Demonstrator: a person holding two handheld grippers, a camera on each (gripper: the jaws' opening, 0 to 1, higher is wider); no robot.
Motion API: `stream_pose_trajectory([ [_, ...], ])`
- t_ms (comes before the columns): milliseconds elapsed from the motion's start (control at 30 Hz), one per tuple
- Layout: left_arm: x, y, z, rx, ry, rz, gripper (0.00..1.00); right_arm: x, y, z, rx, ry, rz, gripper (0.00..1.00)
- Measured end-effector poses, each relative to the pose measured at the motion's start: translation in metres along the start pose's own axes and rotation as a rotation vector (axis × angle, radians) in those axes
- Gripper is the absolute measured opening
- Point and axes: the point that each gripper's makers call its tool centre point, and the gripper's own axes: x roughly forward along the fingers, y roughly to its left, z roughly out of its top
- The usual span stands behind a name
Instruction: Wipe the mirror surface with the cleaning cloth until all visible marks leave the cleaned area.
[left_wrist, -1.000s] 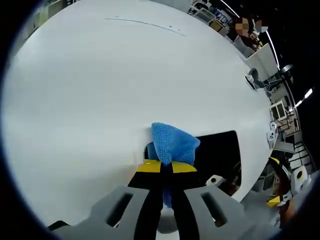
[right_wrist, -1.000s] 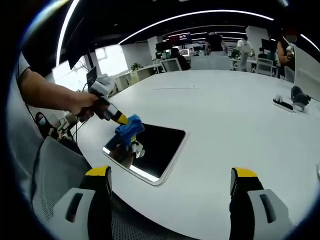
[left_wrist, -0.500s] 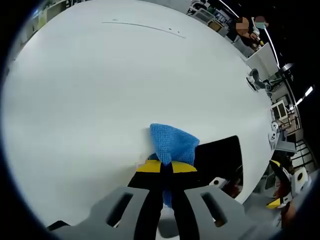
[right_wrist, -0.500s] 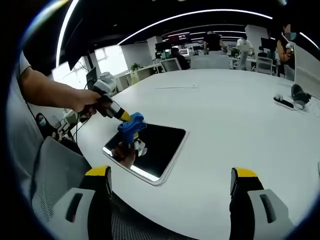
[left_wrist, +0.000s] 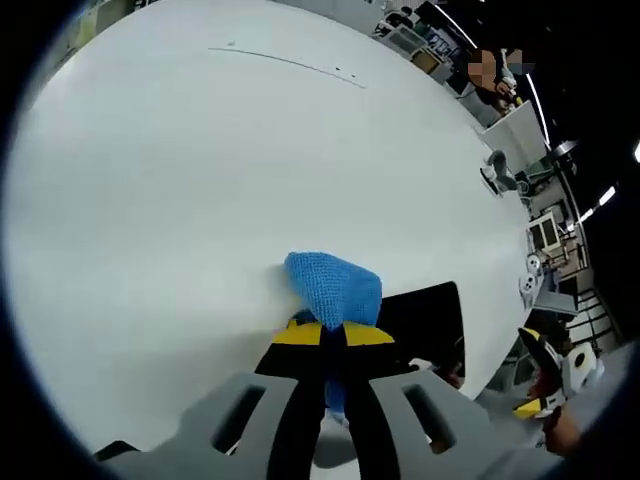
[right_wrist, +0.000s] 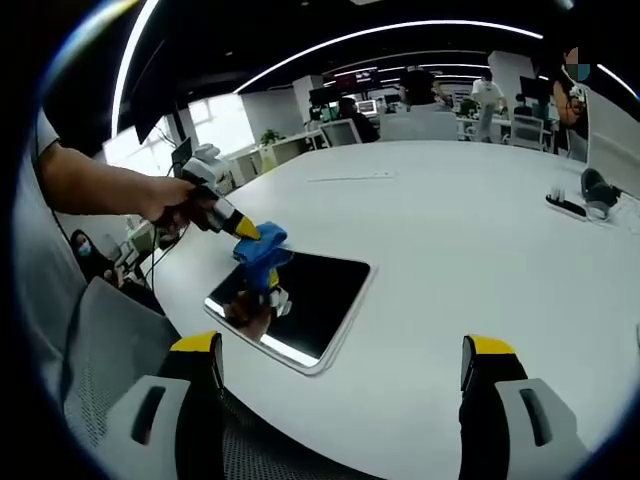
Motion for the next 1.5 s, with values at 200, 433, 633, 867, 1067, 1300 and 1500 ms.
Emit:
stream_pose_trajectory([
  [200,-0.029,0.026,-0.001,0.053,-0.018,0.046,0.03,0.000,0.000,0.002,0.002,-0.016,-0.001,0.98],
  [433,-0.045,0.063,-0.020,0.175,0.032,0.145,0.03,-0.001,0.002,0.001,0.002,-0.018,0.001,0.98],
  [633,-0.039,0.076,-0.032,0.185,0.026,0.168,0.04,-0.001,0.003,0.002,-0.001,-0.019,0.000,0.98],
  [867,-0.030,0.076,-0.043,0.156,0.010,0.131,0.16,-0.004,0.004,0.005,-0.002,-0.029,-0.004,0.98],
  [1067,-0.033,0.074,-0.048,0.266,-0.047,0.107,0.30,-0.001,0.006,0.004,-0.014,-0.017,0.005,0.98],
  [1300,-0.066,0.077,-0.038,0.434,-0.222,0.037,0.57,-0.004,0.002,0.016,-0.037,-0.038,-0.003,0.98],
  [1500,-0.114,0.089,-0.032,0.318,-0.368,-0.090,0.82,-0.003,0.007,0.026,-0.070,-0.040,0.035,0.98],
])
